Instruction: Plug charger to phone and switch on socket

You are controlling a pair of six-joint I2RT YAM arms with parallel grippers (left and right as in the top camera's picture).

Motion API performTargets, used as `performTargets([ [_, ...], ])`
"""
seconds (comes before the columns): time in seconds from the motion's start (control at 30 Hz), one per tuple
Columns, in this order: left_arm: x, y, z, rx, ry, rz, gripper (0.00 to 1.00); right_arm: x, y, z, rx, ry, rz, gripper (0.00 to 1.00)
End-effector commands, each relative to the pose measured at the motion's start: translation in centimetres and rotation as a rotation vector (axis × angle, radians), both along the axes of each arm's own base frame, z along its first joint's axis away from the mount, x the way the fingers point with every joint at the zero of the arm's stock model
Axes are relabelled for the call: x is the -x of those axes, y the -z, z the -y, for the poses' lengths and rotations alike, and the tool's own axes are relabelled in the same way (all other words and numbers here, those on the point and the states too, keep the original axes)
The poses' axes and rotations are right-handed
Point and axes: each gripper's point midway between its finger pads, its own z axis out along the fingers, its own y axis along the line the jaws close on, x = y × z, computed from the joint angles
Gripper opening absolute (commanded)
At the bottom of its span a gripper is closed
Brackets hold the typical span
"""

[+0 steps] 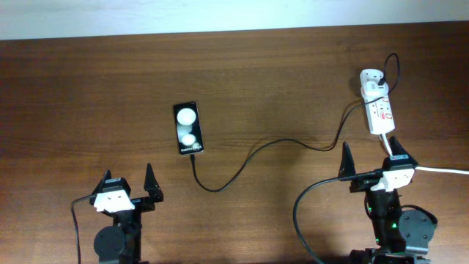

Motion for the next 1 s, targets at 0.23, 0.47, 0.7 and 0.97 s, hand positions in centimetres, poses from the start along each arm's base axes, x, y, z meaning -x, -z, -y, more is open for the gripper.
performTargets([
  [0.23,0.0,0.2,-0.1,0.008,-0.007,-0.002,0.99,0.8,4.6,-0.4,0.000,0.014,0.031,0.99],
  [0.47,0.0,0.2,-0.1,0.008,-0.007,-0.002,0.99,0.6,7.4,1.2,-0.139,0.111,-0.081,0.99],
  [0.7,0.0,0.2,-0.1,0.008,-0.007,-0.002,0.99,0.7,8.9,0.7,-0.080,0.098,-0.143,0.99],
  [0.97,0.0,0.2,-0.1,0.008,-0.007,-0.002,0.99,0.7,8.9,0.8,-0.085,0.102,-0.143,0.98],
])
